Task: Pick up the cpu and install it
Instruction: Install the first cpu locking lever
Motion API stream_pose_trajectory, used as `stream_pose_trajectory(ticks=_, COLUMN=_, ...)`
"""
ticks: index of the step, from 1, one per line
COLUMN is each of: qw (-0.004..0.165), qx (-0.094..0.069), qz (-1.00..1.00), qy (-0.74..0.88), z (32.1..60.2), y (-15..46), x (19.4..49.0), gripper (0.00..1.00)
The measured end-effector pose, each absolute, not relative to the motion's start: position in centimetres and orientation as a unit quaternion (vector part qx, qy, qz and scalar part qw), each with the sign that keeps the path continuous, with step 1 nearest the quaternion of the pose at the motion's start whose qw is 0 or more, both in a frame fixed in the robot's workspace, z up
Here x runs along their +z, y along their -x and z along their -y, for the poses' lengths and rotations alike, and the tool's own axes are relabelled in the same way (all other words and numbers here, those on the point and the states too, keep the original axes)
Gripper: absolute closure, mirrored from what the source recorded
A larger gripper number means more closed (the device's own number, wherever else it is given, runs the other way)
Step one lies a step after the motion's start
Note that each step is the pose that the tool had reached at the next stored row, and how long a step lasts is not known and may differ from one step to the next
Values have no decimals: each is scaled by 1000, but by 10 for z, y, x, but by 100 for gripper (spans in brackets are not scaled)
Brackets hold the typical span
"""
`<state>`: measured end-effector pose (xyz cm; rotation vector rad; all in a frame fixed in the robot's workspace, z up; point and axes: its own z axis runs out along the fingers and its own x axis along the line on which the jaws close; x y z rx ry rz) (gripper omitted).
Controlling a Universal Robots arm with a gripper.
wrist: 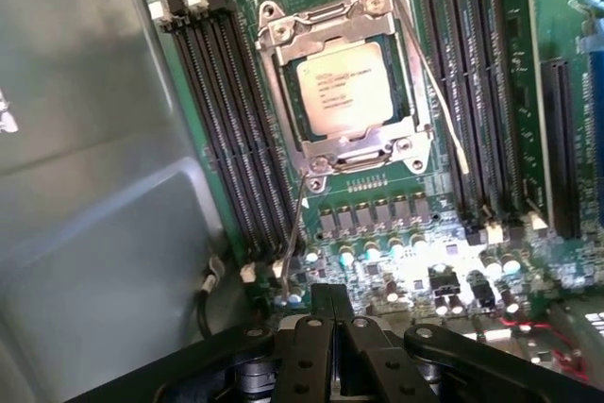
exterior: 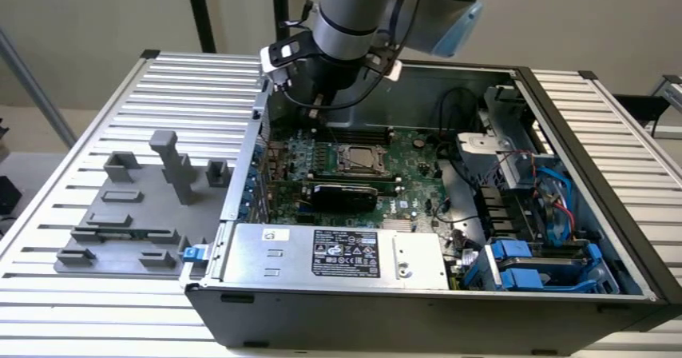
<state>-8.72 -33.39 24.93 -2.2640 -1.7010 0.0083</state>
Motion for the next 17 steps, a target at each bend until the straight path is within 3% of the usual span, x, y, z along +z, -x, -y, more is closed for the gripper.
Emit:
stream_pose_trajectory(ticks=6, qw=174, qx=-13, qz=580, qy=796, z=334, y=91, x=250, gripper=89)
stream_pose_trajectory(ticks=17, qw=177, qx=-29, qz=526, qy=831, z=334, y=91, x=250, gripper=89)
